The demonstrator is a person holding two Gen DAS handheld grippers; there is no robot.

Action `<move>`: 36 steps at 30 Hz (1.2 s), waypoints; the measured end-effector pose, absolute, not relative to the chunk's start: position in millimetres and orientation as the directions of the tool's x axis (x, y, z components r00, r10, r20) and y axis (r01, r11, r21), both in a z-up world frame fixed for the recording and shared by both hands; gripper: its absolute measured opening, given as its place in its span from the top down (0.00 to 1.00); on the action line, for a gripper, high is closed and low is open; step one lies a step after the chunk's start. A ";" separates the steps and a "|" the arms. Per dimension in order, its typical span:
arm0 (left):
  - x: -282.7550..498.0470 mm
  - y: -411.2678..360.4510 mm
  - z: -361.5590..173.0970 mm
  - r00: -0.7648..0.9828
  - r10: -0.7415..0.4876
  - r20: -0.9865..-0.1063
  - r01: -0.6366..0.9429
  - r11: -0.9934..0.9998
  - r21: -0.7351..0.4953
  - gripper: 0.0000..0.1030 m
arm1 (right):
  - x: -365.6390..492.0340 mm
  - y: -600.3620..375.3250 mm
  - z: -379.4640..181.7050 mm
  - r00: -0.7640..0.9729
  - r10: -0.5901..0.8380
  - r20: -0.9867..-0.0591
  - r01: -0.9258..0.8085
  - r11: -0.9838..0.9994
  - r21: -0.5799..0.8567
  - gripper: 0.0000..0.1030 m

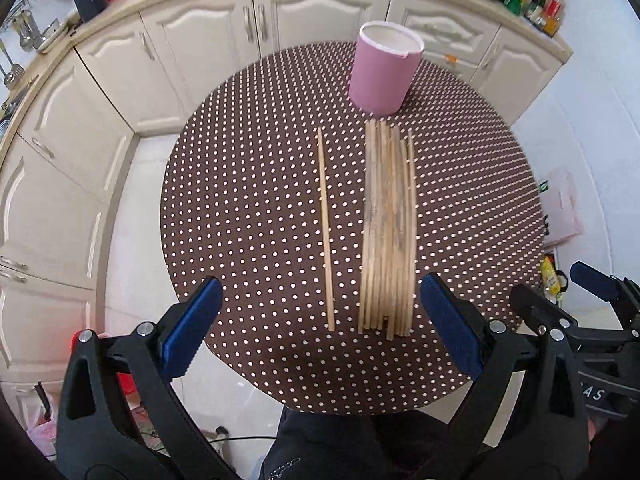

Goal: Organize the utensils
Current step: 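Move both tools down toward the wooden chopsticks on the table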

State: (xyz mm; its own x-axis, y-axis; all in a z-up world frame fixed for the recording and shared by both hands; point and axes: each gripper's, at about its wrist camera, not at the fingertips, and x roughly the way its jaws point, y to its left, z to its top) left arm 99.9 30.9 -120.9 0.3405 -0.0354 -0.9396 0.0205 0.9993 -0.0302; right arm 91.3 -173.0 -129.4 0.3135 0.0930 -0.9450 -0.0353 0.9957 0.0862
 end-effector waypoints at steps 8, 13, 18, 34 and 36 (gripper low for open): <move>132.0 36.8 -151.7 0.252 -0.065 -0.966 0.013 0.998 -0.064 0.09 | 130.6 -170.7 -165.7 0.224 0.065 -0.972 0.002 0.998 0.067 0.07; 155.9 43.8 -175.7 0.188 -0.089 -0.978 -0.019 0.995 -0.094 0.11 | 151.6 -171.0 -180.9 0.192 0.057 -0.980 0.028 0.998 0.063 0.07; 174.8 47.6 -195.3 0.142 -0.081 -0.987 -0.027 0.996 -0.085 0.14 | 166.7 -174.7 -196.4 0.157 0.057 -0.986 0.081 0.994 0.071 0.07; 230.6 41.9 -242.4 0.048 -0.042 -0.998 -0.027 0.999 -0.043 0.22 | 209.6 -171.3 -229.6 0.111 0.039 -0.993 0.133 0.990 0.054 0.15; 237.1 42.4 -247.7 0.041 -0.037 -0.998 -0.035 0.999 -0.039 0.22 | 218.3 -168.1 -233.9 0.102 0.033 -0.994 0.134 0.990 0.047 0.20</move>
State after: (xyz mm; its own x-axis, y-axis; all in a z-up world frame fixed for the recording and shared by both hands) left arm 237.1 42.4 -247.7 0.0414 -0.0371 -0.9985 -0.0349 0.9986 -0.0386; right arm 218.3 -168.1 -233.9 0.1018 0.0335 -0.9942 0.1339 0.9899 0.0470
